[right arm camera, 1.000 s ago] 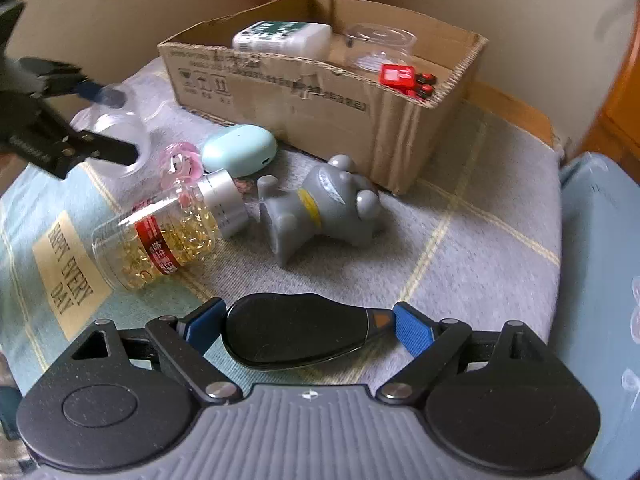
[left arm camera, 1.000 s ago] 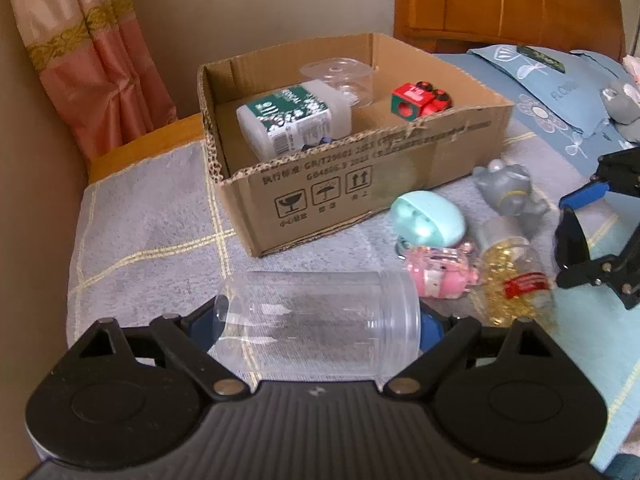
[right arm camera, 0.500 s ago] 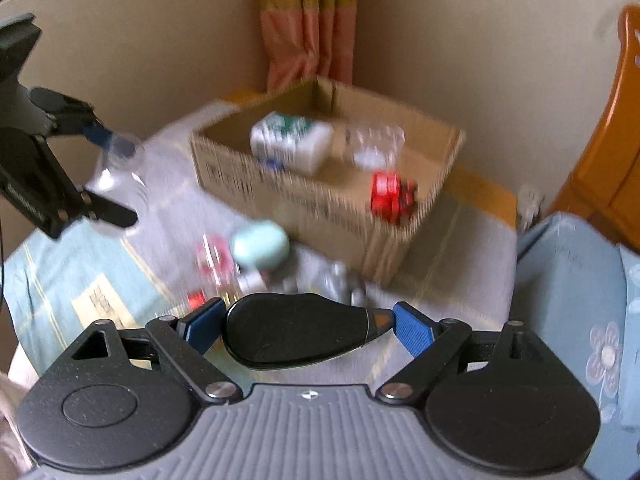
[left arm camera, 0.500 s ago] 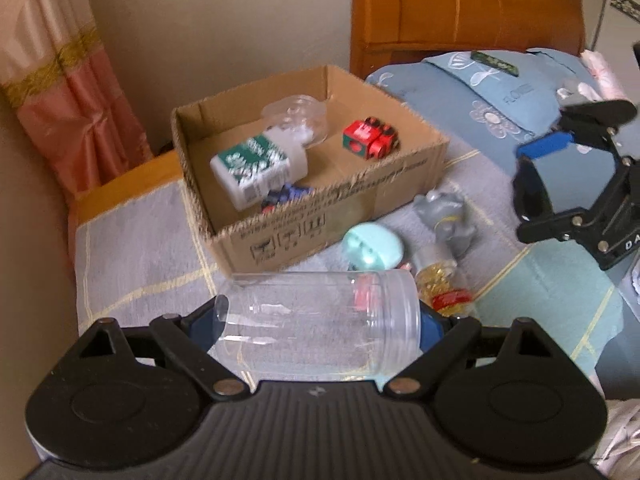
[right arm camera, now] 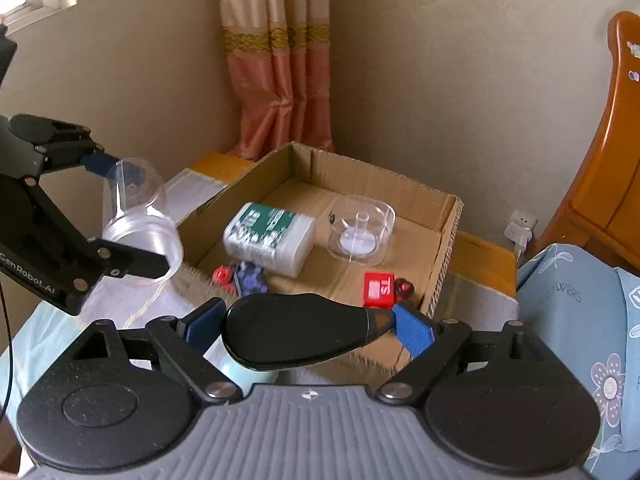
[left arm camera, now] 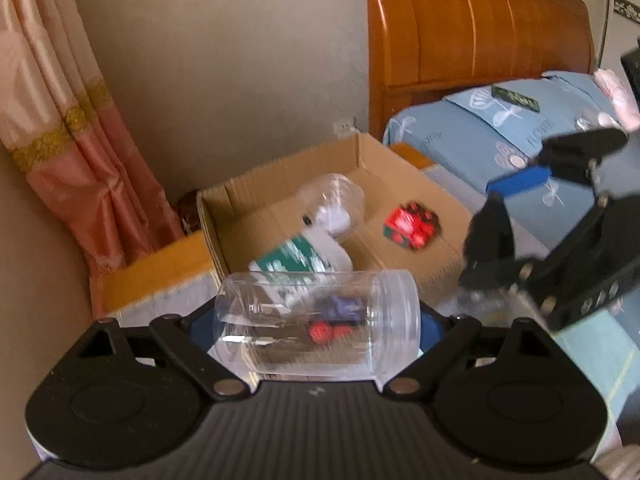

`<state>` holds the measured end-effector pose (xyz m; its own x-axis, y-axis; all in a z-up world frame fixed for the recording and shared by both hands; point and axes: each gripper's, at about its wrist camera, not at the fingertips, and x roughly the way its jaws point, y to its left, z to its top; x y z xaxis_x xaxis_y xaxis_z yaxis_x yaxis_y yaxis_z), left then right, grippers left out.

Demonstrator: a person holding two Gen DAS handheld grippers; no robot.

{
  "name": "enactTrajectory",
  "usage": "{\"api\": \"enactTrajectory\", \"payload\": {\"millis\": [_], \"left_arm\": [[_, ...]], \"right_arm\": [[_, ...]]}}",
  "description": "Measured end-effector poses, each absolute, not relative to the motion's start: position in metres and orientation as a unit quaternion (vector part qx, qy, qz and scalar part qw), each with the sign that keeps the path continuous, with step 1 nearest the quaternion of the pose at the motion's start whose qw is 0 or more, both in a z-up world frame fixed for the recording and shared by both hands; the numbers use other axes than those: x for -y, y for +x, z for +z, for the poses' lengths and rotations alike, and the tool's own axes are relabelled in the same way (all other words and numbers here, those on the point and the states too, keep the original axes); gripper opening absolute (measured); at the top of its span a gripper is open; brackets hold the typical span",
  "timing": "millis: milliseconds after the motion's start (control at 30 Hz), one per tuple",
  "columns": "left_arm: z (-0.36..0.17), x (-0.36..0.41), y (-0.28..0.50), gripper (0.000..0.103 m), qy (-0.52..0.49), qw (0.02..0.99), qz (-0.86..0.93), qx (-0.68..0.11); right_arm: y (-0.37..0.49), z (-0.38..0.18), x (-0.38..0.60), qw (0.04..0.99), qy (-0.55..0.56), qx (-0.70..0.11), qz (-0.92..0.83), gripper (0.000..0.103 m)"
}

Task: Organize rigid objects
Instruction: 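Carry the clear cup and black stand into the box and open both grippers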

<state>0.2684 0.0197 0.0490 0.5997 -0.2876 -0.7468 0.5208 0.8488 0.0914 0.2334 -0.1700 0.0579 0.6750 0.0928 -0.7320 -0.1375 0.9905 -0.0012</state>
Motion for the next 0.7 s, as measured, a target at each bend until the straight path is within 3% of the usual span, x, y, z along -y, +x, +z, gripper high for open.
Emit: {"api": "enactTrajectory", "payload": {"millis": [300, 433, 700], "left_arm": [[0.054, -0.01, 0.311, 0.091, 0.159, 0.888, -0.204, -0.381], [0.056, -0.007, 0.325, 0.091, 0.151, 0.889, -0.2, -0.382], [0.047, 0.003, 0.351, 0.091, 0.147, 0.887, -0.195, -0.391]], "right_arm": [[0.27, 0.041, 0.177, 0.909, 0.016, -0.416, 0.026, 0.093], [0.269, 0.037, 0.181, 0.906, 0.025, -0.421, 0.037, 0.103], [0.254, 0.036, 0.182, 0.905, 0.028, -0.423, 0.04, 0.103]]}}
